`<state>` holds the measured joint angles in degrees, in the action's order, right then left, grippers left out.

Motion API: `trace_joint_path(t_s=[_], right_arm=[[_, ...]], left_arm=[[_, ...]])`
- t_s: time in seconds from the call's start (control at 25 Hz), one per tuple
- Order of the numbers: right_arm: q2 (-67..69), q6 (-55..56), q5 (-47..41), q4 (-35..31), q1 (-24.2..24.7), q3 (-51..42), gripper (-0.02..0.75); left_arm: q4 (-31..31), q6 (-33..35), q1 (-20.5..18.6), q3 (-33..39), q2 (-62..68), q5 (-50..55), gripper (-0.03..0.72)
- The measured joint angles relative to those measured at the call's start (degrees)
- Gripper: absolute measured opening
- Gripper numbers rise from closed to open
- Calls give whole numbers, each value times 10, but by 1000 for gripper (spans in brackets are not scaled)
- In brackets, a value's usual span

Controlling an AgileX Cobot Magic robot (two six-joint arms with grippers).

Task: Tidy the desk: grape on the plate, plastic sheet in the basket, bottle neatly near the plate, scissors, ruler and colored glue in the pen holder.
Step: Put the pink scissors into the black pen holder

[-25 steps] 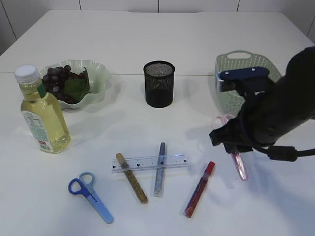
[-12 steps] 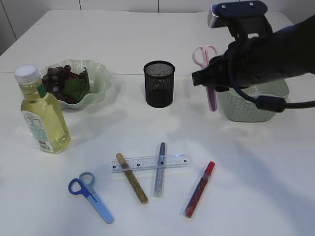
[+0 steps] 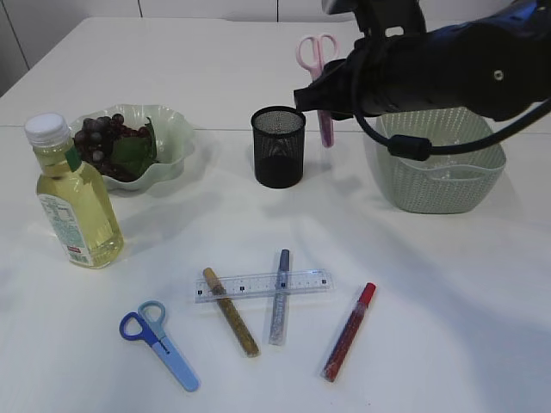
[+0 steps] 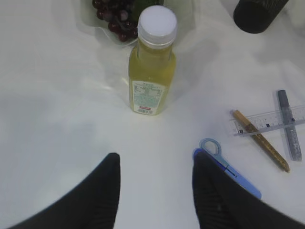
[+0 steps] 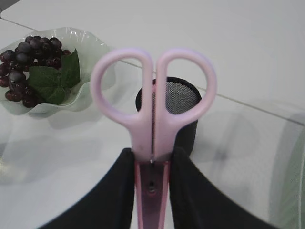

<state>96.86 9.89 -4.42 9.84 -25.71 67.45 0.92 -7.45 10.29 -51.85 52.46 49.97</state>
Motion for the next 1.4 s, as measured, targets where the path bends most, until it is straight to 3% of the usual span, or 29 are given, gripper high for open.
trace_joint_path(t_s=[0.36, 0.76, 1.4], right_arm=[[105, 0, 83, 52, 0, 115, 198], [247, 0, 108, 74, 5, 267, 197], [319, -1, 164, 81, 32, 318, 197]], left_arm=[[-37, 0, 0, 0, 1, -18, 363], [-75, 1, 0, 0, 1, -38, 363], [-81, 1, 0, 0, 1, -39, 363]])
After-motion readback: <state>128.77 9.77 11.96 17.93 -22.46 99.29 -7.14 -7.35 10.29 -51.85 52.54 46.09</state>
